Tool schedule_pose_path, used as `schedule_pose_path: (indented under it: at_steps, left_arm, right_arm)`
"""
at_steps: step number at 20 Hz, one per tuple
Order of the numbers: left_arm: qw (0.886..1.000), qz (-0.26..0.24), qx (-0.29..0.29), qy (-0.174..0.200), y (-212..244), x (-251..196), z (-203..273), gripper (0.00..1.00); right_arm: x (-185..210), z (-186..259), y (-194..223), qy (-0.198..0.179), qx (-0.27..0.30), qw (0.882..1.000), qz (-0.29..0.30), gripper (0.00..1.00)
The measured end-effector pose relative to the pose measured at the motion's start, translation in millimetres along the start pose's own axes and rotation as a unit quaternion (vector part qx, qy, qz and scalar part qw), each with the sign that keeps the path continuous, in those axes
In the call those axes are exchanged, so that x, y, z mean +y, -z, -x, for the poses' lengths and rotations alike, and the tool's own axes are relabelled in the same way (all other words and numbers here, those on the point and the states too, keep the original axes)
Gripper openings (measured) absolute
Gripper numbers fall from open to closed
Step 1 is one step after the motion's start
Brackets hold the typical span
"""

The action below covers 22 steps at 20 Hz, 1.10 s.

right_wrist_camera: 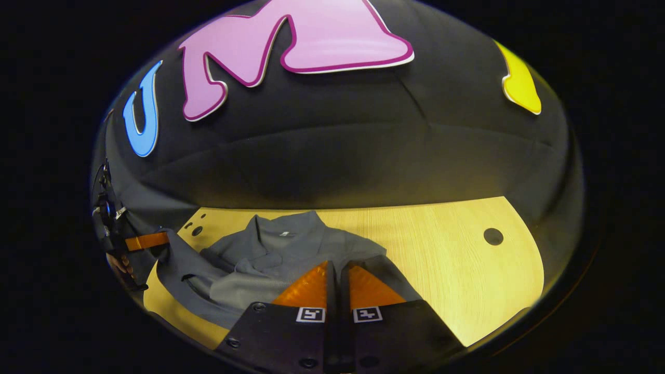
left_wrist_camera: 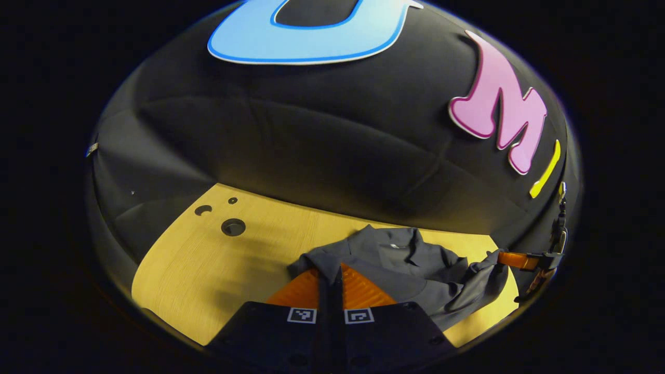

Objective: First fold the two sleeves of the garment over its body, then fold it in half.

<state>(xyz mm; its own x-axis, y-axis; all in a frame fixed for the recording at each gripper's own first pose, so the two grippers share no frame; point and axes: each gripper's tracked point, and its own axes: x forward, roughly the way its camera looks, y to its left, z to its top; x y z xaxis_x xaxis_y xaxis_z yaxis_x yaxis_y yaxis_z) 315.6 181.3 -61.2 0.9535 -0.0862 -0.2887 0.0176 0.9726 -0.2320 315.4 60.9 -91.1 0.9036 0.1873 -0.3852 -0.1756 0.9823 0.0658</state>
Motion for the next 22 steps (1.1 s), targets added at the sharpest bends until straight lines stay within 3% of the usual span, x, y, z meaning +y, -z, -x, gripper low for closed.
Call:
schedule_pose_path:
  at_steps: [5, 9, 13, 15, 16, 17, 19, 21, 22]
  left_arm:
    - [1.0, 0.009, -0.023, 0.014, -13, -1, -53, 0.05]
    - [0.999, 0.048, -0.016, 0.008, -3, 7, -82, 0.05]
    - [0.996, 0.077, 0.024, -0.028, 26, 18, -91, 0.07]
    - [0.995, 0.082, 0.033, -0.049, 33, 27, -87, 0.14]
    - [0.994, 0.083, 0.033, -0.056, 30, 30, -81, 0.25]
    - [0.994, 0.078, 0.032, -0.071, 28, 34, -75, 0.35]
    - [0.993, 0.055, 0.026, -0.096, 20, 40, -62, 0.43]
    - [0.995, 0.036, 0.011, -0.097, 6, 37, -44, 0.58]
    - [0.995, 0.031, 0.001, -0.094, -1, 31, -34, 0.72]
  right_arm:
    - [-10, -43, -11, 0.013, -0.016, 1.0, 0.009, 0.05]
    - [-16, -71, 1, 0.022, -0.005, 1.0, -0.009, 0.05]
    - [-13, -85, 22, 0.025, 0.014, 0.999, 0.015, 0.05]
    - [-12, -81, 27, 0.023, 0.023, 0.999, 0.018, 0.08]
    - [-12, -76, 27, 0.024, 0.025, 0.999, 0.018, 0.17]
    - [-13, -74, 26, 0.026, 0.022, 0.999, 0.015, 0.17]
    - [-7, -59, 20, 0.016, 0.013, 1.0, -0.006, 0.46]
    - [-10, -42, 14, 0.016, 0.001, 1.0, -0.018, 0.78]
    - [-12, -31, 13, 0.02, -0.005, 1.0, -0.017, 0.94]
